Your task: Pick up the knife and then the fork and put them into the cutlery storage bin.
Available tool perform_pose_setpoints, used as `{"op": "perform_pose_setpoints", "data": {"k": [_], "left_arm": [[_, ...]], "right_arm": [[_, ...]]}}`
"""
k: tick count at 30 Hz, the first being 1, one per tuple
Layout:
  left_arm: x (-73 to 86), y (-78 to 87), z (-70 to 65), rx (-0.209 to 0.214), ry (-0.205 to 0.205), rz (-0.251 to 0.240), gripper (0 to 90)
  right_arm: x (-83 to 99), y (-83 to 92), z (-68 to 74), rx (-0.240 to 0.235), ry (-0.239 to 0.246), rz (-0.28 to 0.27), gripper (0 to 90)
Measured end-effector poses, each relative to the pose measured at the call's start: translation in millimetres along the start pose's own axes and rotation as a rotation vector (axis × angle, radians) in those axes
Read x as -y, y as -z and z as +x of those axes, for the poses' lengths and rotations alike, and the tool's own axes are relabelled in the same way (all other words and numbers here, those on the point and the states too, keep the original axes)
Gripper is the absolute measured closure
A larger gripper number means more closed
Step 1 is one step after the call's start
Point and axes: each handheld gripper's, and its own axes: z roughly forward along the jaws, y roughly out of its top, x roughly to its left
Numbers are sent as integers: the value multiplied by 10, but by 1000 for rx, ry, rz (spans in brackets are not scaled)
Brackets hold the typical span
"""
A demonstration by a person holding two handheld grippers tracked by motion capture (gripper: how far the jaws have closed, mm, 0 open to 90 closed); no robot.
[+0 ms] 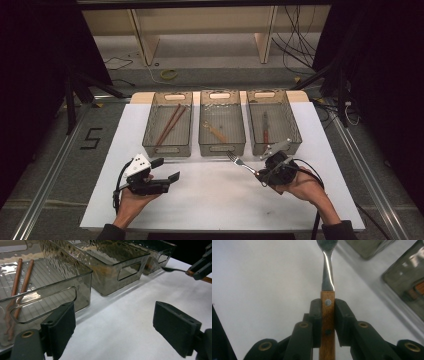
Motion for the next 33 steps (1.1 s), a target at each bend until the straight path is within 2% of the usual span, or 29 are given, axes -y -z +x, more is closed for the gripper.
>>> {"op": "perform_pose_setpoints", "data": {"k": [5,8,17,29,33], "left_arm": [[-11,-33,-18,6,-9,5,177],[-11,-29,-24,8,-16,6,177],[-9,-37,-27,8,-16,8,177],[-3,-38,-8,8,-8,7,177],[-2,-45,-8,8,-7,8,177]], "right_arm": [[-14,56,-72,12,-22,-53,779],[-20,93,-117,12,-53,-81,779],[-107,212,-208,48,-83,-164,779],[-186,294,-390,93,-143,-235,780],[-186,330,-470,114,-177,-265,779]]}}
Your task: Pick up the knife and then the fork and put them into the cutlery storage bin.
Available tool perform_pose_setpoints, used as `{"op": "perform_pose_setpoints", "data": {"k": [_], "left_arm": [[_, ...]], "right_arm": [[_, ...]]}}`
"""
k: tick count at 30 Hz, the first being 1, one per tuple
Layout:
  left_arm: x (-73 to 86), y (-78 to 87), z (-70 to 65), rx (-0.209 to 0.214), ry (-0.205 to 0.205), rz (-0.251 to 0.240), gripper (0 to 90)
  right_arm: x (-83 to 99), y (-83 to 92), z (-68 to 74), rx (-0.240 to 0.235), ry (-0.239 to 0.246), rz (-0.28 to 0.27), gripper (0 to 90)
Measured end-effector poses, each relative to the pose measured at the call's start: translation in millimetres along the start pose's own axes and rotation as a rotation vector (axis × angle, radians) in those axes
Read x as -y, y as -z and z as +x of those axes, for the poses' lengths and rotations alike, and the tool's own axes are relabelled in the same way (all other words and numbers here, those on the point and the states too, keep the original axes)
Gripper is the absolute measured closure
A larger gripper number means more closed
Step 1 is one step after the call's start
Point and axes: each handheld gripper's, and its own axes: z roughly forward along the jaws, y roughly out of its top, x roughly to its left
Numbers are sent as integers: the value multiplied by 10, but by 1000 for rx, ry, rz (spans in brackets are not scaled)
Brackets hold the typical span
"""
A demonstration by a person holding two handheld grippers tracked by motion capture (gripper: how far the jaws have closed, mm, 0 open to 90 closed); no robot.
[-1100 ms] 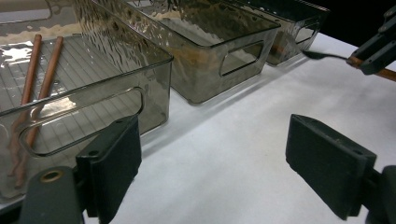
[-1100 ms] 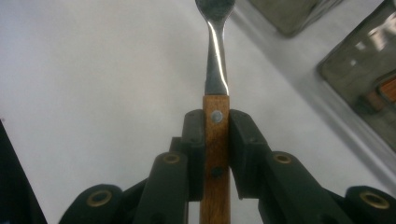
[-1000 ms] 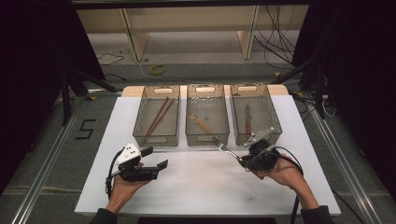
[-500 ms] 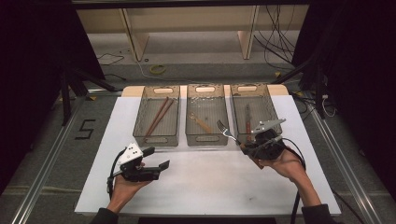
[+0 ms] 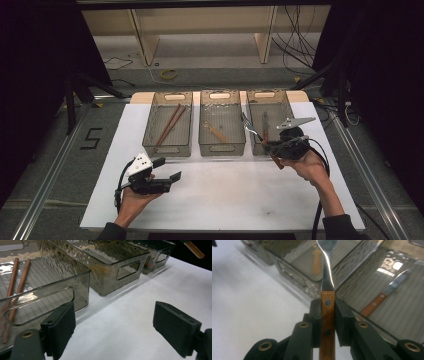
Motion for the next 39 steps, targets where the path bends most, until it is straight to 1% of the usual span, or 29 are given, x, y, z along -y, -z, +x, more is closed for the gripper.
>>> {"op": "perform_pose_setpoints", "data": {"k": [2,9,14,20,25,32,36,39], "left_arm": [[0,0,1,1,-3,3,177],[3,-2,-1,1,-1,2,177],[3,3,0,2,-1,5,177],[3,5,0,1,-1,2,177],[3,12,-9,0,-5,-5,177],[6,17,-7,3,-3,-12,176],[7,16,-9,4,-4,-12,176],[7,19,-5,3,-4,-12,176]], "right_arm": [[-5,-2,-40,11,-17,-13,779],[-44,-24,-122,36,-42,-31,780],[-80,-22,-204,66,-63,-47,780],[-147,-12,-259,81,-83,-69,780],[-230,-17,-333,92,-114,-87,779],[-305,-102,-473,135,-156,-59,779],[-343,-176,-548,144,-182,-48,779],[-380,-220,-585,156,-187,-34,779]]}}
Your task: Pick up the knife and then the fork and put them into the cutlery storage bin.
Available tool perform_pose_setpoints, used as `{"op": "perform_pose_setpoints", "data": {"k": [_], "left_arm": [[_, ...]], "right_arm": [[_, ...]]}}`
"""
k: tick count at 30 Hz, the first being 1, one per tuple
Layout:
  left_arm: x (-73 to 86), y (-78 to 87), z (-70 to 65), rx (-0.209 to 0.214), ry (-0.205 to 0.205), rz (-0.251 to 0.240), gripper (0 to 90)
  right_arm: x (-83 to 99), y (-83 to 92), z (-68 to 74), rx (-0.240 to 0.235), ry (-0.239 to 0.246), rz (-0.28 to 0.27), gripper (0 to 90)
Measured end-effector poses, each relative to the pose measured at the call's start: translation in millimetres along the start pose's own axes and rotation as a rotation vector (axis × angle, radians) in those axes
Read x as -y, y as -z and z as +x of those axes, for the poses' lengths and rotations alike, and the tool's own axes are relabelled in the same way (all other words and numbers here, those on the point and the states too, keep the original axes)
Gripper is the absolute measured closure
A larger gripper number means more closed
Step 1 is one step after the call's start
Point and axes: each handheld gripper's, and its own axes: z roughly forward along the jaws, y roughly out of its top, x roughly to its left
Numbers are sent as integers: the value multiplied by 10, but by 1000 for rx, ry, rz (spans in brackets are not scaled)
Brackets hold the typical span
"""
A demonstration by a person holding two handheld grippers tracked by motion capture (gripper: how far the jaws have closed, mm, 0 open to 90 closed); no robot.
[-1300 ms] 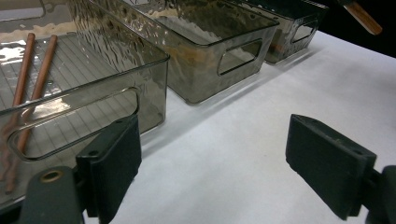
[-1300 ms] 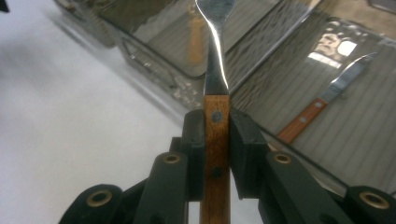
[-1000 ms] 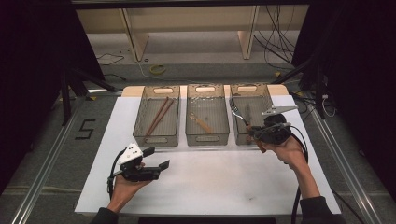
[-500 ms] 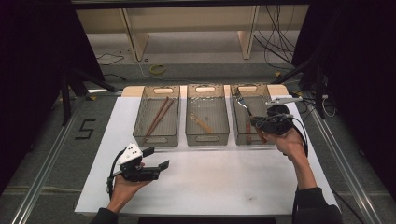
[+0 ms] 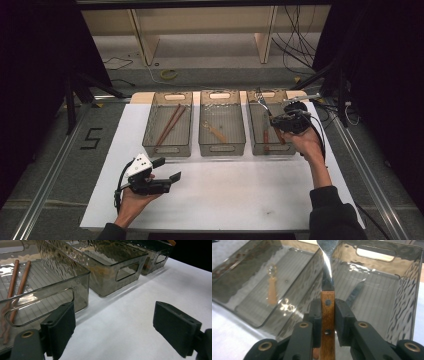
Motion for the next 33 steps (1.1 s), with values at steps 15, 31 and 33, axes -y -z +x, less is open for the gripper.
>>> {"op": "perform_pose_setpoints", "data": {"k": [15,31,33], "left_arm": [[3,-4,-2,-1,-2,2,176],[6,-4,-4,-1,-1,4,176],[6,-4,-5,-2,-1,4,176]], "right_arm": [[-120,-211,-91,57,-27,49,778],[-106,-408,-79,65,-31,113,777],[-99,-428,-69,66,-28,123,776]]}}
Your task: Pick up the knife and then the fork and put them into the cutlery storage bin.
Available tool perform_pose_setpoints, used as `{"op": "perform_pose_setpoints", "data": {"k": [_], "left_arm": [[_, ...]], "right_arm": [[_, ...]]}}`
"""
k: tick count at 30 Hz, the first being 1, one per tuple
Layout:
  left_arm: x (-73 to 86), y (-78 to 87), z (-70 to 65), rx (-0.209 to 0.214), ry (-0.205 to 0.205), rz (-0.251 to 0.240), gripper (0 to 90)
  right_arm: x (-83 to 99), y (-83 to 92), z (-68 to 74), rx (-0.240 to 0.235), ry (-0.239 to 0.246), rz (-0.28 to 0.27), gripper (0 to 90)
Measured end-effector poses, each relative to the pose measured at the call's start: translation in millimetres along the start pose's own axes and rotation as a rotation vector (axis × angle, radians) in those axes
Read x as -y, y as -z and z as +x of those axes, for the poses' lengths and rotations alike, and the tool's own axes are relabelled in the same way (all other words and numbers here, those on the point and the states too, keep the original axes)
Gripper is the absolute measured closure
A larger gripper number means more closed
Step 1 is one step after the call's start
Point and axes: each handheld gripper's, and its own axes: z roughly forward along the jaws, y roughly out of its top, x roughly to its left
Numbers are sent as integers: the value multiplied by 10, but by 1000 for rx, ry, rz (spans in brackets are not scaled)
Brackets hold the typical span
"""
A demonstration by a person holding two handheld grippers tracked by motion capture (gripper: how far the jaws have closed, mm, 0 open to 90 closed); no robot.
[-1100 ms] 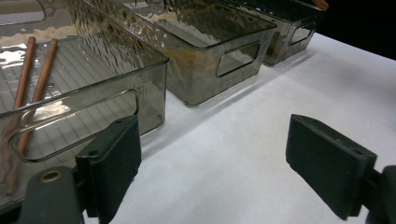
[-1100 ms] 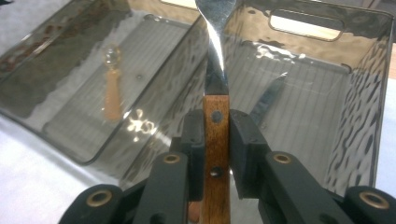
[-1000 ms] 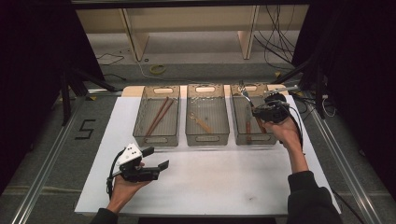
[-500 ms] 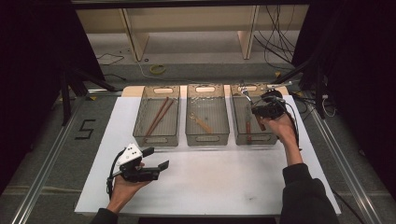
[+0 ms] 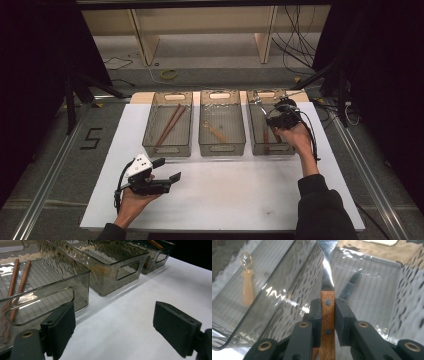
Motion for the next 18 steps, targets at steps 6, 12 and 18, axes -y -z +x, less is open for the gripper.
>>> {"op": "perform_pose_setpoints", "data": {"k": [6,12,18], "left_arm": [[-1,4,1,-2,0,-1,176],[0,4,1,-2,0,-2,176],[-1,2,-3,-1,0,-1,176]], "right_arm": [[13,-44,9,-10,-7,25,772],[32,-67,-27,-23,-40,37,647],[30,19,2,-36,-17,33,569]]}}
